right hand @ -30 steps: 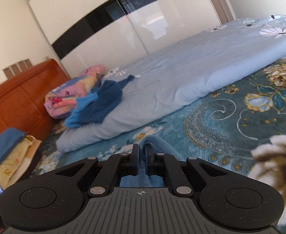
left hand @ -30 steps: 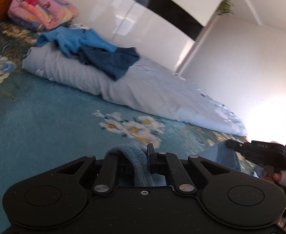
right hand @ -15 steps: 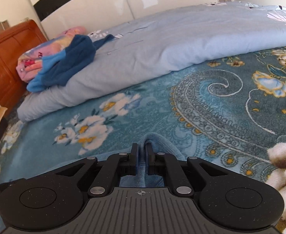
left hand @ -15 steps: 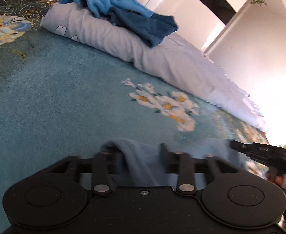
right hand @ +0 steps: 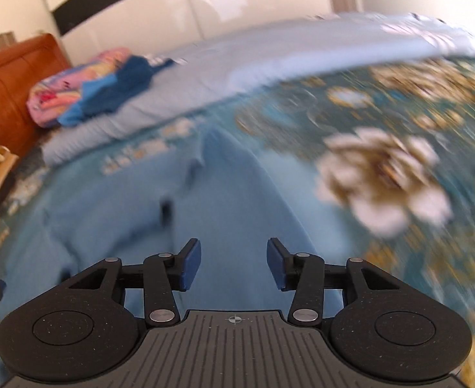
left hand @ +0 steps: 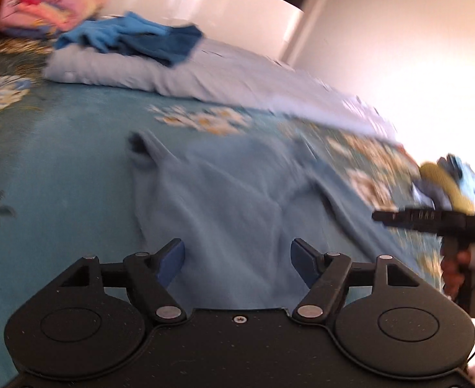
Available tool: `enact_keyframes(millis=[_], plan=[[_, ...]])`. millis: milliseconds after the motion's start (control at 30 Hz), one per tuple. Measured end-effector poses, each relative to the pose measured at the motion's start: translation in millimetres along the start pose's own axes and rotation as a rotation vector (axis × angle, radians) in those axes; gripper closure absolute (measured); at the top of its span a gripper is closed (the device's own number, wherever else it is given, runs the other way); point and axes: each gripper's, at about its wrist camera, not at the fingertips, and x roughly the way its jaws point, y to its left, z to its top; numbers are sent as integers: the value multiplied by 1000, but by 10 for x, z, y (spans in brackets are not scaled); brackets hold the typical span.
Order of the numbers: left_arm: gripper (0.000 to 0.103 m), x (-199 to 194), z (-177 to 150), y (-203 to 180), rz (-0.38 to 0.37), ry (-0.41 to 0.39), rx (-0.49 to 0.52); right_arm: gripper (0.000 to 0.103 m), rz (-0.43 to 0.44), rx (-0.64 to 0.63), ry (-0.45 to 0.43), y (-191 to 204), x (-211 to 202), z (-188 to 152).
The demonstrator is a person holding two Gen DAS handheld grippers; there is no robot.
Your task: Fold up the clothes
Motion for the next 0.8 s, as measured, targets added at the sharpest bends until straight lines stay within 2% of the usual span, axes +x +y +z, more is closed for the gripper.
enact_keyframes(millis=[100, 200, 300, 333, 367, 433, 467, 533, 633, 667, 767, 800], plan=[[30, 75, -115, -175, 51, 18, 90, 59, -13, 57, -13, -104, -211, -141], [36, 163, -168, -261, 123, 31, 147, 54, -9, 78, -31, -115, -319, -178], [51, 172, -196, -254, 167, 27, 162, 52, 2, 65, -50, -75, -381, -177], [61, 158, -197, -237, 177, 23, 164, 49, 6, 62, -54, -66, -393, -178], [75, 130, -190, -195, 185, 16, 158, 49, 10, 60, -58, -57, -404, -179], [90, 56, -162, -95, 194, -8, 122, 49, 16, 60, -60, -55, -413, -191], [93, 12, -137, -22, 203, -24, 94, 49, 17, 63, -59, -62, -412, -201], [98, -68, -64, 96, 251, -66, 50, 49, 14, 79, -58, -105, -418, -227], [103, -220, 110, 298, 392, -161, 16, 49, 8, 104, -55, -169, -427, -266], [103, -273, 179, 379, 446, -194, 2, 49, 6, 112, -54, -191, -430, -279], [103, -413, 394, 733, 544, -259, -86, 49, 1, 137, -51, -255, -438, -318], [103, -444, 450, 845, 564, -251, -125, 49, -1, 145, -51, -276, -441, -331]])
